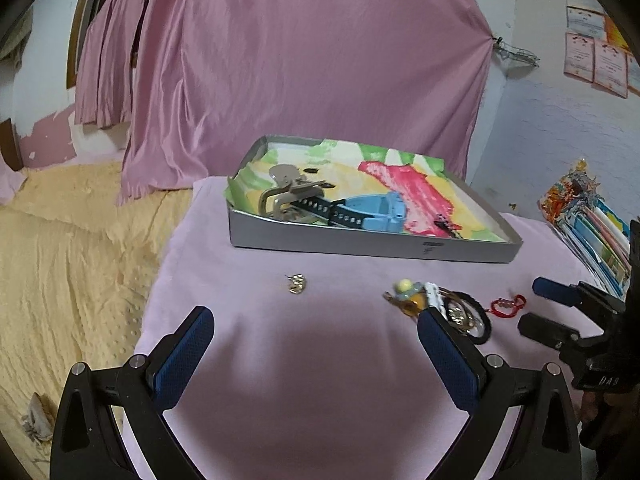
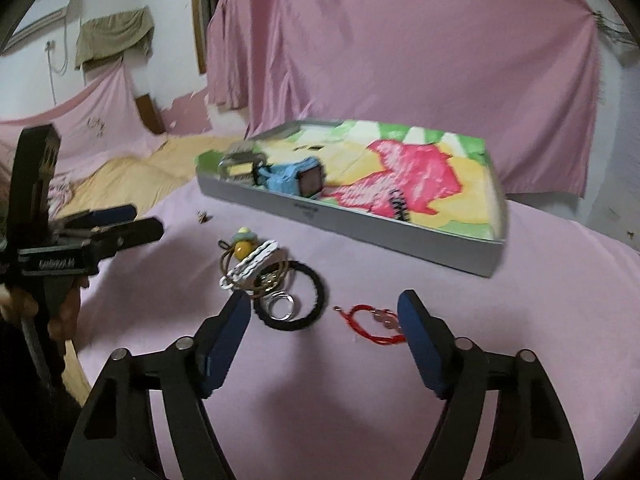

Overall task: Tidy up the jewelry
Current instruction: 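Grasp the small gold ring with the left tool while the right tool grasps a silver ring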

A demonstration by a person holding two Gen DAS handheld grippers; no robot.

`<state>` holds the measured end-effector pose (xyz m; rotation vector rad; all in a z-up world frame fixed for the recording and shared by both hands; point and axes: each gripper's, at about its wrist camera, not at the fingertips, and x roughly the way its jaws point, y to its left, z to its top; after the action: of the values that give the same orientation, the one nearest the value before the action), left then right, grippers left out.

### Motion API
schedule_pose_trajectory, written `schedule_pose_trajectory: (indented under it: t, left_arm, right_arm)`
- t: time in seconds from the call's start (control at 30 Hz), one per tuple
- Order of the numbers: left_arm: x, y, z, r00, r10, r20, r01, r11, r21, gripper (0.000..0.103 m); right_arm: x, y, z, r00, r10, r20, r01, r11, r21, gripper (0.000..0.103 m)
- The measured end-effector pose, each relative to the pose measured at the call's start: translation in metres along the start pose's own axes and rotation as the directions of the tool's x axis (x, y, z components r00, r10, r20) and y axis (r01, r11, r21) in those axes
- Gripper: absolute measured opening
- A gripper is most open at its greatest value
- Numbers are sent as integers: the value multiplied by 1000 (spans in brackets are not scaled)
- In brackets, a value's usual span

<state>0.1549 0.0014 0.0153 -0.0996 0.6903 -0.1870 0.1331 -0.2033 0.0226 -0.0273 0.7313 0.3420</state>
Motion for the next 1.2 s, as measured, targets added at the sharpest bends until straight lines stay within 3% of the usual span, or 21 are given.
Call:
schedule_pose_trajectory:
  t: [0.17,0.33,0.47,0.6,0.97,1.0,1.2]
  left_arm:
    - [13,4,7,999,-21,-43,21,1000,-2,100]
    - [28,4,16,996,-31,-86,32,999,16,82]
    - [40,6,20,989,-57,-137,58,998,0,75]
    - [49,4,24,987,-29,-156,34,999,26,71]
    - [65,1,28,981,-1,-195,8,999,36,48]
    - [65,1,28,981,4,-195,4,999,40,43]
    - [65,-2,27,980,18,-200,-5,998,65,16]
  right_arm:
    - [15,8,8,998,32,-59,-35,999,-37,41]
    - [24,11,12,994,34,-105,-42,997,-72,27]
    - [29,13,11,988,39,-151,-54,993,-101,24]
    - [32,15,11,983,36,-179,-60,989,-133,19]
    - [38,20,18,983,52,-176,-82,983,-165,15]
    - [39,21,18,981,61,-185,-92,982,-166,11]
    - [41,21,17,978,73,-194,-107,979,-171,10]
